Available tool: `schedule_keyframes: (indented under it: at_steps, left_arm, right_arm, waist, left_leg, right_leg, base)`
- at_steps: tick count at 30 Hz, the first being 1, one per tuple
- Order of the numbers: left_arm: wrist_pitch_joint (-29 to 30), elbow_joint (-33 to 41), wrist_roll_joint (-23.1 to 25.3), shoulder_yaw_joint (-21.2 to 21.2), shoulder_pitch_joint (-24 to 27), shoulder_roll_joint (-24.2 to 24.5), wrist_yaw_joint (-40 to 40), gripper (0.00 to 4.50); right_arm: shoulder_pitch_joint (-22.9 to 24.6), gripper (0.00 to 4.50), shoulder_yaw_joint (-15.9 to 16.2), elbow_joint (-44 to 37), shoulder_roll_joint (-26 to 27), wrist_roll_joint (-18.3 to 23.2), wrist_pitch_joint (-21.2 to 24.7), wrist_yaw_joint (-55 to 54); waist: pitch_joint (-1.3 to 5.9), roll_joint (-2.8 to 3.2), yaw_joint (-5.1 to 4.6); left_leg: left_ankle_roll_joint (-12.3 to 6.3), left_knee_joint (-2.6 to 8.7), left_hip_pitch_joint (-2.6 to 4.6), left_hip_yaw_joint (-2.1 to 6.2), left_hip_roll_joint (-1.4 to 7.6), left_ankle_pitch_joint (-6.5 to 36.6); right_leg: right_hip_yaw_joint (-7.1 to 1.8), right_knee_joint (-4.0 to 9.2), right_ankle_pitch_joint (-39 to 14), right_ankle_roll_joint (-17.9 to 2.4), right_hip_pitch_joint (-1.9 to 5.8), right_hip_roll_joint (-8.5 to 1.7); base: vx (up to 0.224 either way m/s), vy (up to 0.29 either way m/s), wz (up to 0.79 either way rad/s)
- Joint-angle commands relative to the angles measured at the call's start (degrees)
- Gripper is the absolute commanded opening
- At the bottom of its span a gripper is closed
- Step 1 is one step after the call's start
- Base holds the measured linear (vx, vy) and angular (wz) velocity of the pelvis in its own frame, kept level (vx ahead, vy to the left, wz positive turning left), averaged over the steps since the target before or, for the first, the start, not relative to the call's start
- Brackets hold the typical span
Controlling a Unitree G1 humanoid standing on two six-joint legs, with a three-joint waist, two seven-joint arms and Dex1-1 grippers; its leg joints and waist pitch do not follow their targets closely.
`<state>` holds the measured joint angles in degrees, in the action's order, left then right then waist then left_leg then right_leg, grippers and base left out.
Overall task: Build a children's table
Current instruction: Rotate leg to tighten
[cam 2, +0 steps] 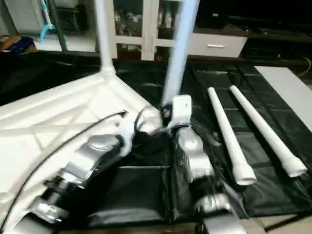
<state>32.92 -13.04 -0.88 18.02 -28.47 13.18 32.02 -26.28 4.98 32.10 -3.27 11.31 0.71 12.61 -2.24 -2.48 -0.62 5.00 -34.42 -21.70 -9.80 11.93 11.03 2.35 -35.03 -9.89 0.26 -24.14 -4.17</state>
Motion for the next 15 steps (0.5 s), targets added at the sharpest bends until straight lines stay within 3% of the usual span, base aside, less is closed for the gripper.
schedule_keyframes:
  at_steps: [1,2,3,6,7,9,12,14,15]
  left_arm:
    - [-3.82,3.68,-2.43,1.69,2.05,2.73,8.83,0.00]
    - [-7.45,6.12,-4.56,3.59,4.83,6.84,16.94,0.00]
    - [-9.33,6.89,-5.34,4.08,5.85,8.19,19.73,0.00]
    - [-8.21,8.80,-6.69,4.70,7.67,11.73,24.20,0.00]
    - [-7.17,9.65,-7.51,4.38,8.09,12.80,25.68,0.00]
    - [-6.77,10.33,-8.06,3.98,8.15,13.12,26.29,0.00]
    - [-5.79,11.66,-9.34,3.78,8.13,13.64,27.59,0.00]
    - [-5.78,11.93,-9.50,3.90,8.11,13.90,28.00,0.00]
    - [-5.86,12.04,-9.55,3.94,8.16,13.99,28.16,0.00]
  right_arm:
    - [-0.11,2.90,-1.04,-5.00,-1.84,4.55,4.09,6.46]
    - [1.77,2.98,-1.26,-10.24,-4.60,10.90,10.18,17.28]
    - [2.58,3.07,-0.74,-11.88,-6.15,11.78,10.74,21.15]
    - [5.13,3.17,1.03,-14.69,-12.89,11.00,8.21,30.68]
    - [5.72,3.17,0.18,-14.82,-15.51,11.69,7.77,34.51]
    - [5.88,3.17,-0.74,-15.09,-17.06,12.88,7.82,36.89]
    - [5.93,3.17,-1.61,-15.70,-19.84,14.46,8.16,41.78]
    - [5.80,3.17,-1.09,-15.54,-21.14,14.44,7.82,44.05]
    - [5.77,2.92,-0.86,-15.51,-21.49,14.58,7.94,44.75]
  waist:
    - [3.75,0.48,0.44]
    - [3.71,0.49,0.59]
    - [3.61,0.71,0.66]
    - [3.31,1.03,1.49]
    - [3.20,0.92,1.86]
    - [2.89,0.67,2.30]
    - [2.76,0.28,2.35]
    - [2.71,0.27,2.34]
    - [2.75,0.19,2.41]
  left_leg:
    - [-2.74,3.85,0.39,-0.17,0.55,8.58]
    - [-4.46,3.95,0.36,-0.04,0.70,7.90]
    - [-4.85,3.88,0.27,-0.09,0.85,6.97]
    - [-5.32,3.75,1.33,-0.77,1.12,7.32]
    - [-4.82,3.89,1.21,-0.85,1.11,8.44]
    - [-3.89,4.10,1.32,-1.02,1.19,10.65]
    - [-2.16,4.28,1.43,-0.97,1.11,14.17]
    - [-1.95,4.31,1.39,-0.98,1.10,14.60]
    - [-1.85,4.30,1.31,-0.91,1.10,14.48]
  right_leg:
    - [-1.62,3.30,-3.80,-10.99,3.45,-2.11]
    - [-1.67,3.01,-1.32,-12.03,3.91,-2.08]
    - [-1.77,2.86,-0.11,-12.52,3.73,-2.24]
    - [-1.76,2.99,0.10,-14.95,3.01,-2.16]
    - [-1.82,3.05,-2.15,-14.91,3.28,-2.24]
    - [-1.92,3.45,-6.34,-14.27,3.06,-2.37]
    - [-1.98,4.16,-14.36,-11.77,2.87,-2.58]
    - [-2.01,4.31,-15.86,-11.19,2.77,-2.63]
    - [-2.00,4.39,-16.71,-10.60,2.82,-2.70]
  base:
    - [0.000,0.000,0.00]
    - [0.000,0.000,0.00]
    - [0.000,0.000,0.00]
    - [0.000,0.000,0.00]
    - [0.000,0.000,0.00]
    - [0.000,0.000,0.00]
    - [0.000,0.000,0.00]
    - [0.000,0.000,0.00]
    - [0.000,0.000,0.00]
